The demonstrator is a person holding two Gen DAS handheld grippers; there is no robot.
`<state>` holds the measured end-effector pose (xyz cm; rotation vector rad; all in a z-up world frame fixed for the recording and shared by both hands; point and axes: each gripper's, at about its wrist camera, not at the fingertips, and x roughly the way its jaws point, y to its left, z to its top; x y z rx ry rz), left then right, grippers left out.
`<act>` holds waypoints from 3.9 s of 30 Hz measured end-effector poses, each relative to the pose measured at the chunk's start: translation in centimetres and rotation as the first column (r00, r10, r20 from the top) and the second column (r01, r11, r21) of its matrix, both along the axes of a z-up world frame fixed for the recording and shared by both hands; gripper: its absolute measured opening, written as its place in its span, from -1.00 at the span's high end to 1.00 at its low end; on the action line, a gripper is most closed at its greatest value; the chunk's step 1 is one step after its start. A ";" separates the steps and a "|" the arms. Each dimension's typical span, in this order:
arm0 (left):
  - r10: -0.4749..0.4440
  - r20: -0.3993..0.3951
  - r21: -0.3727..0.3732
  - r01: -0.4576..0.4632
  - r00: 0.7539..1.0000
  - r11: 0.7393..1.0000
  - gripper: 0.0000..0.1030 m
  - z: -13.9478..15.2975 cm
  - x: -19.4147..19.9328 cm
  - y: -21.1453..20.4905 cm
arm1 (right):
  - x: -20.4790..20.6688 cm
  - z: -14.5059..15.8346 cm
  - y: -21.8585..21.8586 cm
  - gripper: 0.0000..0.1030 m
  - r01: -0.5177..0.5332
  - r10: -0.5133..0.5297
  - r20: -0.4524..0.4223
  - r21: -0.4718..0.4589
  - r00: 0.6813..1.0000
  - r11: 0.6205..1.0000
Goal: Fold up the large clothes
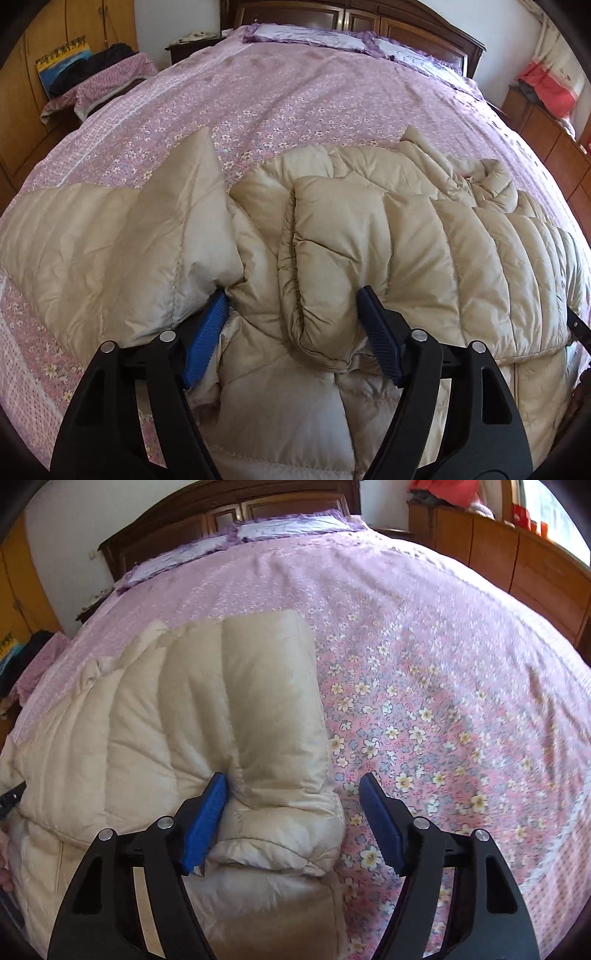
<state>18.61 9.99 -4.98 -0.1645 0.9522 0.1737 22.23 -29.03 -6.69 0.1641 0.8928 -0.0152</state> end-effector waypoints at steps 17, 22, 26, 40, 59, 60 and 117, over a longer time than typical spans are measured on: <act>0.163 0.101 -0.067 -0.157 0.981 0.985 -0.52 5.2 -8.5 11.5 | -12.3 5.0 -1.0 -0.55 -0.030 0.028 0.033 0.061 0.999 0.998; 0.313 0.088 -0.080 -0.307 0.946 0.948 -0.52 2.6 -8.7 17.2 | -14.6 4.6 -0.5 -0.55 -0.008 0.007 0.011 0.055 1.000 0.998; 0.411 0.045 -0.122 -0.403 0.911 0.907 -0.52 0.1 -8.1 21.1 | -15.9 4.4 -0.1 -0.55 0.009 -0.009 -0.016 0.036 1.000 0.999; 0.421 0.019 -0.018 -0.421 0.907 0.907 -0.30 -3.4 -4.2 22.9 | -16.8 2.9 2.2 -0.57 -0.009 0.008 -0.080 -0.005 0.997 1.000; 0.374 0.311 -0.007 -0.391 0.874 0.920 0.89 7.1 -17.6 19.6 | -17.2 2.7 2.2 -0.57 -0.043 0.046 -0.060 0.038 0.997 0.998; 0.349 0.331 0.005 -0.372 0.877 0.928 0.89 8.2 -17.8 18.7 | -17.2 2.7 2.2 -0.57 -0.048 0.050 -0.061 0.040 0.997 0.998; -0.317 0.086 -0.151 0.326 0.945 0.933 -0.43 2.0 -7.3 -16.1 | -17.7 2.6 -6.5 -0.72 0.047 -0.040 -0.054 0.153 0.998 0.987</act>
